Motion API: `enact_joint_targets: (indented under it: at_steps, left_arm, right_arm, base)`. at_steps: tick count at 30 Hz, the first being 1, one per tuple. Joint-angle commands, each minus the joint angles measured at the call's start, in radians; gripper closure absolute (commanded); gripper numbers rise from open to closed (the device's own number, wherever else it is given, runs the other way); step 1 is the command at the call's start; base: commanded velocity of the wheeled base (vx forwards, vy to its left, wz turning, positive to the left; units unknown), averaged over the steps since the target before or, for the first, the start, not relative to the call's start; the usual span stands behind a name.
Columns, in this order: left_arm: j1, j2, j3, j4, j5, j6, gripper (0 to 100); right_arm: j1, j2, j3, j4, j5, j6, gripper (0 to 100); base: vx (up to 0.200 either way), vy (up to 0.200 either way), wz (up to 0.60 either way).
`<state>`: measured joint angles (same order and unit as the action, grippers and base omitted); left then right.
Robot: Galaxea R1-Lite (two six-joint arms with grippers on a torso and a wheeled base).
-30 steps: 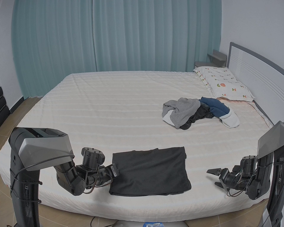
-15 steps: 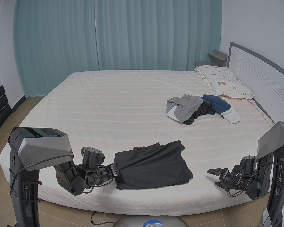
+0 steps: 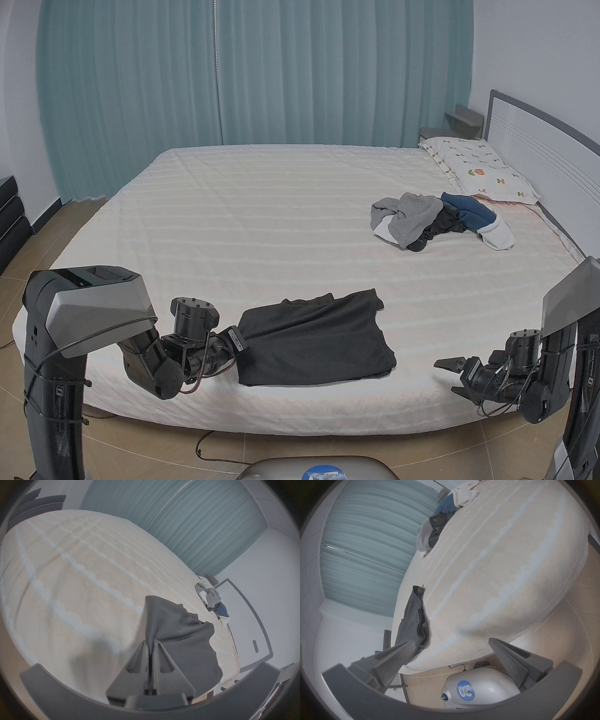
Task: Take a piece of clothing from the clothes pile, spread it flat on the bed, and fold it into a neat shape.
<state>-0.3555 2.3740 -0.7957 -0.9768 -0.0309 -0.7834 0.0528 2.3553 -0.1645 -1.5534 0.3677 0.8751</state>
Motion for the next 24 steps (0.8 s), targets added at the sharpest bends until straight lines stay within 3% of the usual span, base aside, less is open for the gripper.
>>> enact_joint_targets:
  at_steps: [1,17,24]
  left_arm:
    - [0.004,0.011,-0.007,-0.002,-0.001,0.000,100]
    - [0.036,0.013,-0.062,0.010,0.002,-0.017,100]
    - [0.061,0.005,-0.138,0.138,0.005,-0.054,100]
  right_arm:
    - [0.001,0.001,0.000,-0.010,0.000,-0.001,0]
    - [0.001,0.001,0.000,-0.010,0.000,0.001,0]
    - [-0.001,0.001,0.000,-0.010,0.000,0.001,0]
  base:
    - [0.000,0.000,0.00]
    - [0.000,0.000,0.00]
    - [0.000,0.000,0.00]
